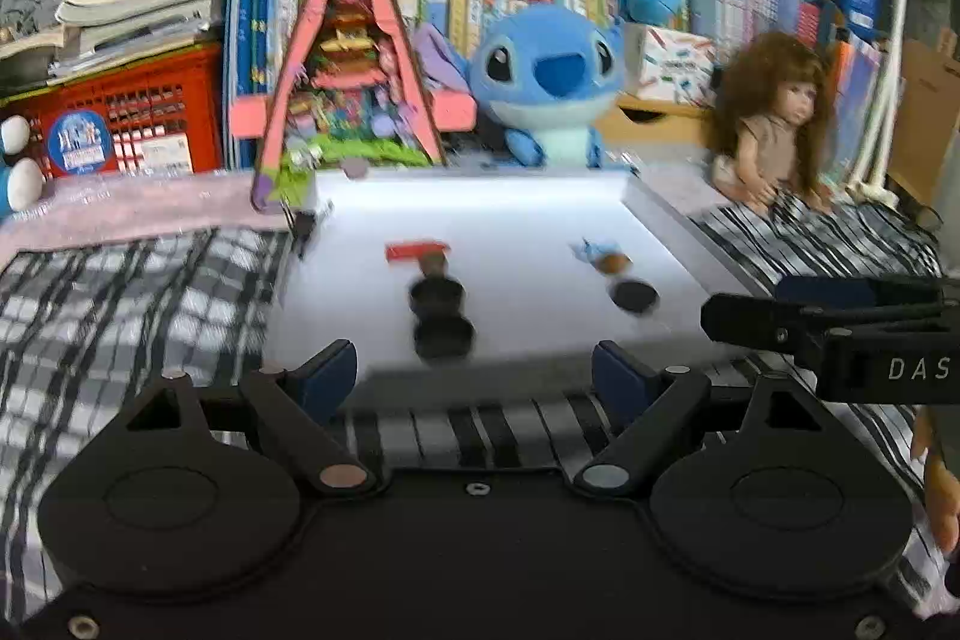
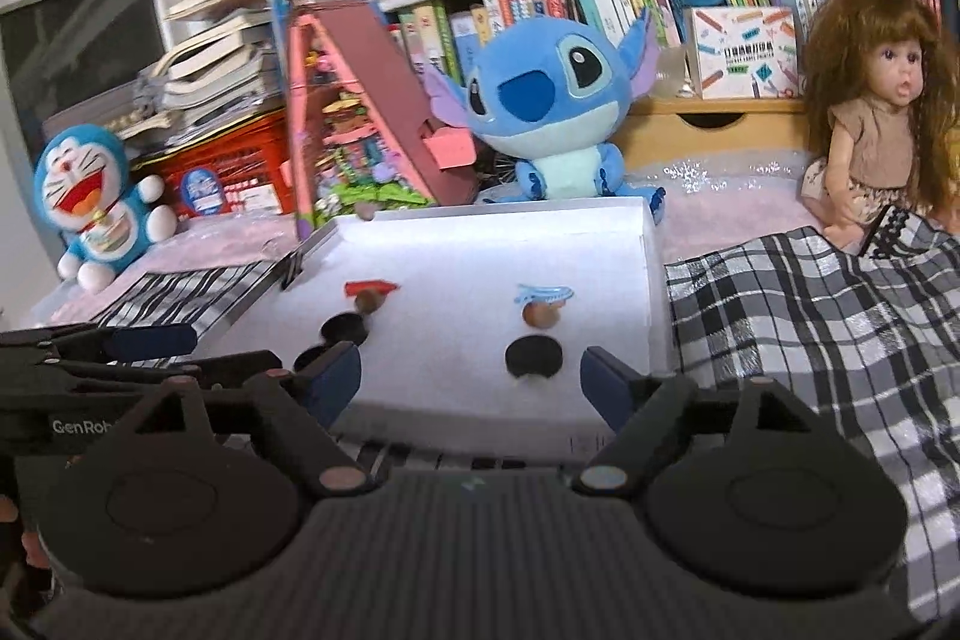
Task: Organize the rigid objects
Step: 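Withdraw both tools from the tray toward the remaining red stick and binder clip, then grasp the second red stick with the left tool while the right tool grasps the black binder clip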
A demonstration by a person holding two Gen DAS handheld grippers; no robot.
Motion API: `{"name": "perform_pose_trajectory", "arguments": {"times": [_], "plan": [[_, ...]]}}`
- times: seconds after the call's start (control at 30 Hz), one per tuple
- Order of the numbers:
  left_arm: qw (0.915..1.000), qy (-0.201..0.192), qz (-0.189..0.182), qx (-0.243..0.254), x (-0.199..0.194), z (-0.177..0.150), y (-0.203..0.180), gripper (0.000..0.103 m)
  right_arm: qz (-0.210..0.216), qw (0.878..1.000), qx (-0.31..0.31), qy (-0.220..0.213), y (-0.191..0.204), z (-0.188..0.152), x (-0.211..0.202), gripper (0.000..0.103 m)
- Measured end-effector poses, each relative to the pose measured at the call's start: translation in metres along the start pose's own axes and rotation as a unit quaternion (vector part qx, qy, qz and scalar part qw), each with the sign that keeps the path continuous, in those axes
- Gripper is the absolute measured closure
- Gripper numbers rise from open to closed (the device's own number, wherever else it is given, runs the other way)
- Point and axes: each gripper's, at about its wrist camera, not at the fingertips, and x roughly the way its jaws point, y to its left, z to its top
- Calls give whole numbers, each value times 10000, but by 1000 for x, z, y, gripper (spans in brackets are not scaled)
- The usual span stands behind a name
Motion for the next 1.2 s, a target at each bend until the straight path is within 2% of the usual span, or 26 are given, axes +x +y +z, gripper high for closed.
{"name": "perform_pose_trajectory", "arguments": {"times": [0.4,0.6,0.83,0.97,1.07,1.2], "plan": [[9995,106,-275,74,-50,-53,-10,18,39,9976,-679,-107,13,-48,-56,14],[9986,170,-363,336,-73,-79,-17,18,147,9962,-856,-109,19,-70,-80,12],[9970,388,-498,440,-83,-95,-19,18,157,9933,-1141,-30,31,-96,-95,10],[9965,505,-477,467,-80,-104,-19,18,97,9916,-1284,69,38,-108,-92,10],[9965,453,-410,579,-79,-107,-22,18,-2,9903,-1383,127,44,-114,-88,10],[9971,413,-173,612,-76,-109,-19,18,-13,9891,-1459,195,49,-120,-83,10]]}}
